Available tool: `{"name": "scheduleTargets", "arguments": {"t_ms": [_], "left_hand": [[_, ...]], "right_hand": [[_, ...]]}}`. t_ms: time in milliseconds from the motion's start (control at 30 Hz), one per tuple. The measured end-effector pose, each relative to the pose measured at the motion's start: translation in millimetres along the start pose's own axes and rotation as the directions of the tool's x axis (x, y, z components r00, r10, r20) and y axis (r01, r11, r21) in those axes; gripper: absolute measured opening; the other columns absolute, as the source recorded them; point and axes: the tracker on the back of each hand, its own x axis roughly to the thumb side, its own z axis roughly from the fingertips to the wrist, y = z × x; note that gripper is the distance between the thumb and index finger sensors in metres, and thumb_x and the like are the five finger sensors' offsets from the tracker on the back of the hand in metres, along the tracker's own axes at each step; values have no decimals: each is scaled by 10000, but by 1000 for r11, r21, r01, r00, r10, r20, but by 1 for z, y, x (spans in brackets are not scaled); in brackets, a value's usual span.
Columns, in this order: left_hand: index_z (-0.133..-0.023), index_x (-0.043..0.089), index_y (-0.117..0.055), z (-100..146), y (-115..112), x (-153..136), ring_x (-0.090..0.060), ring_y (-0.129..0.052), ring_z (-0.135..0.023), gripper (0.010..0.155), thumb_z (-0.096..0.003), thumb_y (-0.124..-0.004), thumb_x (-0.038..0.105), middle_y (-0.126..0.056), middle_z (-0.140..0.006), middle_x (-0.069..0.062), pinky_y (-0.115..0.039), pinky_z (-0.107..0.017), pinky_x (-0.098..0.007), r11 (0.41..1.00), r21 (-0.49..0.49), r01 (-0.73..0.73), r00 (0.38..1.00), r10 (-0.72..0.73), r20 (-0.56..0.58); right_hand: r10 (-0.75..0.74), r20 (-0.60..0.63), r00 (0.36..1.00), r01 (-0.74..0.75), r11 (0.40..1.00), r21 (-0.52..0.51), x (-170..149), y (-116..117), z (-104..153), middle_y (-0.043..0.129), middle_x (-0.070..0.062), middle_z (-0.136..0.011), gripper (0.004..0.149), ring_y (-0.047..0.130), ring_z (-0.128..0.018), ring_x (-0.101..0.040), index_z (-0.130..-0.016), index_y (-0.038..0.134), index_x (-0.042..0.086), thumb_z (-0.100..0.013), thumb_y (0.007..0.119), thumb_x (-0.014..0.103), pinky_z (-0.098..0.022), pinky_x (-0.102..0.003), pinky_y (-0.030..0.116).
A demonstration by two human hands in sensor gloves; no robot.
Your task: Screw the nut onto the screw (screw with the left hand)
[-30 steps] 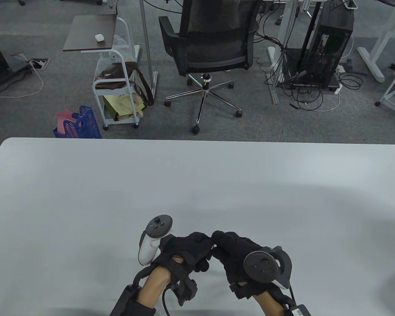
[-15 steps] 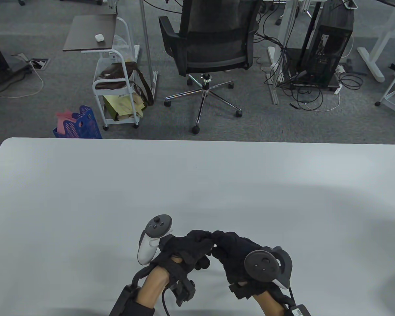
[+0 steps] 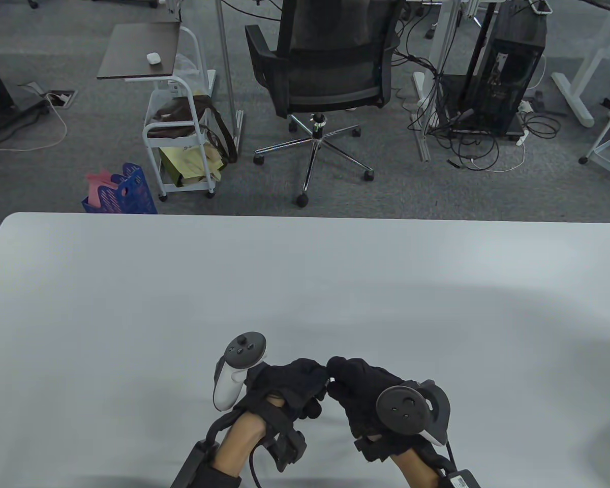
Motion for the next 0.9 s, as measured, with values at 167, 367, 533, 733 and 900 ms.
{"name": "scheduleTargets", "arguments": {"t_ms": [167,367,533,733,900], "left_hand": [[-981,57,-588,1,1,-3,-393,-891,-517,668,-454,-714,448,-725,-858,-269,-701,-434,-557,1000,19,-24,1000,24,8],[-897,44,-684,0,0,1,-402,-903,-488,548,-449,-727,356,-771,-810,-266,-706,-421,-568,1000,-16,5,1000,-5,13],[-982,54,-608,2,2,-2,-407,-892,-525,674,-451,-718,454,-733,-862,-276,-697,-443,-568,999,31,-22,1000,21,16],[-921,51,-651,1,0,3,-394,-896,-507,554,-456,-724,342,-748,-832,-258,-702,-432,-563,1000,-18,2,1000,-2,30],[-1000,53,-589,3,3,-1,-413,-891,-528,684,-454,-705,448,-726,-866,-289,-696,-443,-571,999,48,-12,1000,11,25]], "right_hand": [[-5,-1,1000,5,1000,-10,0,-1,0,1003,15,-657,469,1120,-330,-47,-757,831,223,-322,908,380,-418,-417,961],[-6,-1,1000,6,1000,-8,0,-1,0,1002,16,-658,469,1120,-329,-45,-756,831,225,-321,907,381,-417,-417,962],[-5,-1,1000,5,1000,-11,-1,0,0,1003,17,-657,468,1121,-329,-45,-756,831,225,-322,906,383,-418,-416,962],[-14,-4,1000,14,1000,-19,-1,-1,0,1002,17,-658,469,1121,-329,-44,-757,829,226,-322,905,382,-419,-415,962],[-34,-19,999,33,999,-30,-3,-2,0,1003,15,-657,470,1120,-329,-45,-757,830,224,-321,906,381,-418,-416,961]]}}
